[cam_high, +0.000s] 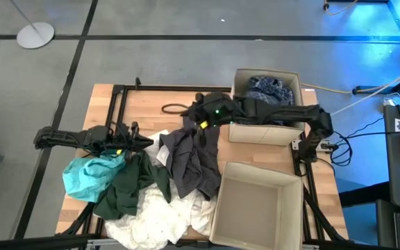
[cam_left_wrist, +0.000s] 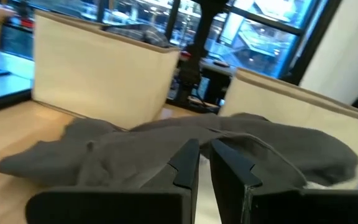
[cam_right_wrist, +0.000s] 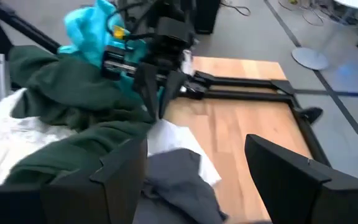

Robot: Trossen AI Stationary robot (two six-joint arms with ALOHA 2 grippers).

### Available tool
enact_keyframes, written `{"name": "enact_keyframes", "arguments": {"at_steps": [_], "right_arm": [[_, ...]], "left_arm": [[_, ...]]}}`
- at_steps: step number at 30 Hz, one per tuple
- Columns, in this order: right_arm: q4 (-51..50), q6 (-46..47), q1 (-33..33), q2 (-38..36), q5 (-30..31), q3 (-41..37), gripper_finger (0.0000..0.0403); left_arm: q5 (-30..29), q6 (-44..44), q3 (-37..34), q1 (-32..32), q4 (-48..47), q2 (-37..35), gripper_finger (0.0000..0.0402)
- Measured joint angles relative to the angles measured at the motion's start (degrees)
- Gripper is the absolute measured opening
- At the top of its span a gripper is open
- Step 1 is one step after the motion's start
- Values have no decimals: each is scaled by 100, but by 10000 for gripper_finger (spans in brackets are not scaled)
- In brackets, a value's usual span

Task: Sort clothes
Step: Put the green sweater into the top laundry organizer

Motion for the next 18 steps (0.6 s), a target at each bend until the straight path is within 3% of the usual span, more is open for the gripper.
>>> {"name": "enact_keyframes", "arguments": {"at_steps": [18], "right_arm": [[911, -280, 834, 595, 51, 9, 273]], "left_arm": [[-4, -92, 0, -515, -2, 84, 29]]}}
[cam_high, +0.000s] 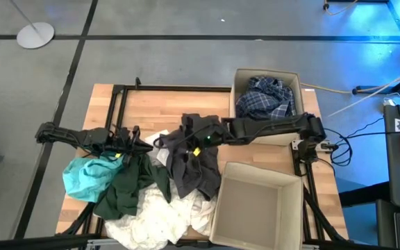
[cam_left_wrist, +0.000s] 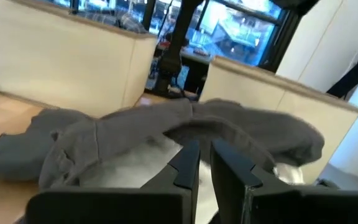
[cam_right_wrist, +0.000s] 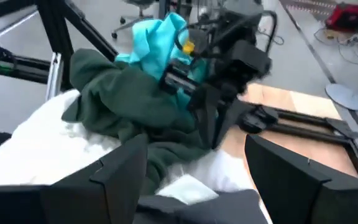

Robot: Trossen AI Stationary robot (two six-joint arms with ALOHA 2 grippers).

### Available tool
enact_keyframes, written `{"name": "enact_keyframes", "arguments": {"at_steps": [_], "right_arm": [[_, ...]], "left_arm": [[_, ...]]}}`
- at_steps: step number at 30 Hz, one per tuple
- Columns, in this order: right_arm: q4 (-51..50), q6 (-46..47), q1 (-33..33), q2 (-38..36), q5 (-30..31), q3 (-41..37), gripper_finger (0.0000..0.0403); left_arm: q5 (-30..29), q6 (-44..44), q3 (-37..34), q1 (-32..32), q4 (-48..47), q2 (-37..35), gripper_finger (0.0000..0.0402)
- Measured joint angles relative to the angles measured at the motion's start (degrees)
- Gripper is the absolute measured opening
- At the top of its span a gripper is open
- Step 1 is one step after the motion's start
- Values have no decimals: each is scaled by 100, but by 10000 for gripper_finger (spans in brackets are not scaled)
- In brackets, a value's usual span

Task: Sort clothes
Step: Put the green sweater into the top laundry organizer

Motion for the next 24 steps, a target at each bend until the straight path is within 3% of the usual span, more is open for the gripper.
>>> {"name": "enact_keyframes", "arguments": {"at_steps": [24], "right_arm": [[306, 306, 482, 1038, 100, -3, 273]], "left_arm": [[-26, -401, 0, -9, 8, 163, 29]]}}
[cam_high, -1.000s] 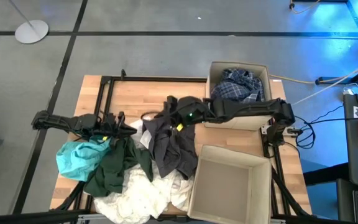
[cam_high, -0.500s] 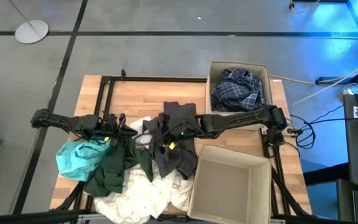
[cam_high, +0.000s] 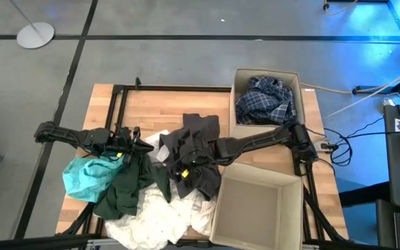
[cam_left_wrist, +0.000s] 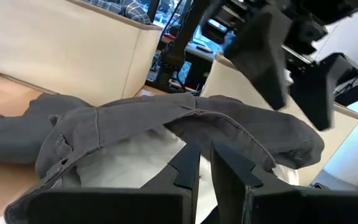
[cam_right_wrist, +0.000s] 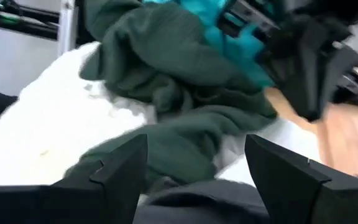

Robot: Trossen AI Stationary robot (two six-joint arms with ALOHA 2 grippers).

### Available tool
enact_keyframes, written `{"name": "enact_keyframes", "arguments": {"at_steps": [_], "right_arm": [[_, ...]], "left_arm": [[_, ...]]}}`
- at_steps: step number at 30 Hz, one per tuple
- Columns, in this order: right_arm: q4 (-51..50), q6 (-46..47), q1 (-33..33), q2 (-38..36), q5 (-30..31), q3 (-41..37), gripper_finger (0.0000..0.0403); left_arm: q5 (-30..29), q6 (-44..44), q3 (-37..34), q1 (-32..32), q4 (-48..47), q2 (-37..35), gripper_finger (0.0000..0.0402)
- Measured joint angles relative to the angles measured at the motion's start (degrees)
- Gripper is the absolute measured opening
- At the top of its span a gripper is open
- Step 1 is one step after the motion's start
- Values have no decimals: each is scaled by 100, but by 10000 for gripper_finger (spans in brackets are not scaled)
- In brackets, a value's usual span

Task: Sort clothes
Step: Put the green sweater into the top laundry organizer

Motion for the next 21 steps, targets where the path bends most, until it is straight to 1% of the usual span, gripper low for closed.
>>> {"name": "enact_keyframes", "arguments": {"at_steps": [9, 14, 17, 21], "right_arm": [[0, -20, 58, 123, -2, 0, 273], [-19, -9, 56, 139, 0, 1, 273], [-63, -7, 56, 139, 16, 1, 273], [-98, -5, 56, 139, 201, 1, 273]], "left_arm": [[-9, -2, -7, 1, 69, 7, 29], [-180, 281, -11, 103, 837, 4, 36], [-179, 556, -9, 166, 1206, 4, 67], [-263, 765, 176, 290, 1179, 44, 133]]}}
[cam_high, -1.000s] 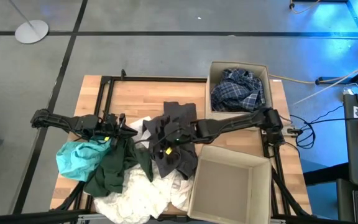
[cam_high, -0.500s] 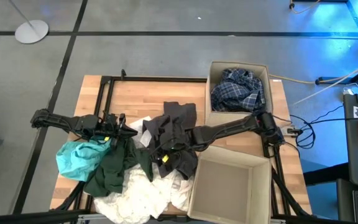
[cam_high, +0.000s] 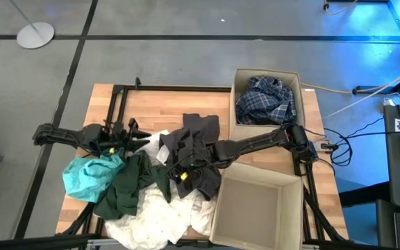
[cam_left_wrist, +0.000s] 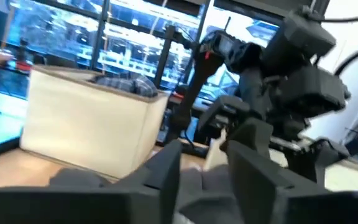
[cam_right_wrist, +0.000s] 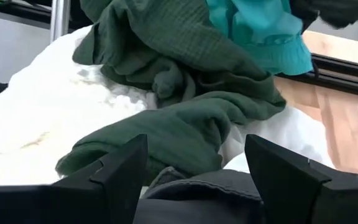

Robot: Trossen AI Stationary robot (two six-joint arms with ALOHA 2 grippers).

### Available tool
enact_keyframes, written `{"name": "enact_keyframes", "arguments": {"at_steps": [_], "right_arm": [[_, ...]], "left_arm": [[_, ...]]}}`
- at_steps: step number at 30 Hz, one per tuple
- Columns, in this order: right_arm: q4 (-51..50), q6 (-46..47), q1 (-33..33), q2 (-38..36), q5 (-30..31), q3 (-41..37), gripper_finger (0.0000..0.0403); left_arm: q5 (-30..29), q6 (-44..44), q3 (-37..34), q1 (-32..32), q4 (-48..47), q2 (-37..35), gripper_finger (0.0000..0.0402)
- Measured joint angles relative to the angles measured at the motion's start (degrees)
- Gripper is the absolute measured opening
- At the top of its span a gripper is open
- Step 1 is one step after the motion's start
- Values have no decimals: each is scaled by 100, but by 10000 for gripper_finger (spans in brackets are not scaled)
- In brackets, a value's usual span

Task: Sort clothes
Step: Put the green sweater into the top laundry organizer

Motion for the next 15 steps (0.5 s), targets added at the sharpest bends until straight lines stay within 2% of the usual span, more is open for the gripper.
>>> {"name": "enact_keyframes", "arguments": {"at_steps": [4, 8, 11, 15], "right_arm": [[-67, -2, 0, 0, 153, 0, 273], [-305, -2, 0, -33, 351, 0, 273], [-479, -2, 0, -52, 511, 0, 273], [-579, -4, 0, -52, 554, 0, 273]], "left_arm": [[-25, 339, 691, 42, -151, 337, 199], [-43, 615, 1864, 42, -1184, 1141, 243], [-45, 556, 2855, 29, -2315, 1983, 258], [-45, 146, 4085, -70, -3808, 3161, 258]]}}
